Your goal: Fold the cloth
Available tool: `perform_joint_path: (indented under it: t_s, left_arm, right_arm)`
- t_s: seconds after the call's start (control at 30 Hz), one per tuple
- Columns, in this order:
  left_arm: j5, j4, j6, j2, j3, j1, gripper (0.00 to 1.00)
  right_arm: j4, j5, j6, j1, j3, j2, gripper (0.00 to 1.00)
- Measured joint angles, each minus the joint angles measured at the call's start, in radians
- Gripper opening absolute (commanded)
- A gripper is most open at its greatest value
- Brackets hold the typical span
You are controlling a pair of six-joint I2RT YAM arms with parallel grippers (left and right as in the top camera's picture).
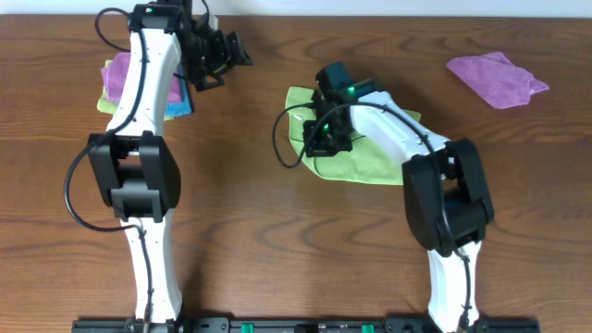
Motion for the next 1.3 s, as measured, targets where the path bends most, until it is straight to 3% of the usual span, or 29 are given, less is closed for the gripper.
perform_joint_path:
  t_s: [0.3, 0.43, 0.47, 0.53, 0.7, 0.77, 1.0, 1.3]
  left_arm:
    - [0.006, -0.003, 0.000, 0.000, 0.000, 0.049, 0.84]
    - [0.010, -0.007, 0.000, 0.000, 0.000, 0.077, 0.84]
    - [0.010, -0.011, 0.000, 0.000, 0.000, 0.081, 0.84]
    - [0.011, -0.017, 0.000, 0.000, 0.000, 0.089, 0.84]
    - [0.021, -0.045, 0.018, 0.000, 0.000, 0.105, 0.84]
    - [0.032, -0.063, 0.034, 0.000, 0.000, 0.108, 0.83]
    - [0.098, -0.215, 0.178, 0.000, 0.003, 0.108, 0.79]
    - [0.123, -0.430, 0.314, -0.001, 0.006, 0.088, 0.80]
  right_arm:
    - [0.011, -0.032, 0.000, 0.155, 0.000, 0.000, 0.02]
    - [0.014, -0.035, 0.002, 0.224, 0.000, 0.000, 0.53]
    - [0.014, -0.035, 0.007, 0.229, 0.000, 0.000, 0.60]
    - [0.007, -0.034, 0.005, 0.231, 0.000, 0.000, 0.70]
    - [-0.003, -0.020, 0.027, 0.183, 0.000, -0.002, 0.81]
    - [-0.004, -0.012, 0.031, 0.140, 0.000, -0.018, 0.99]
    - [-0.130, 0.071, -0.027, -0.077, 0.000, -0.241, 0.99]
    - [-0.274, 0.128, -0.133, -0.163, -0.065, -0.427, 0.99]
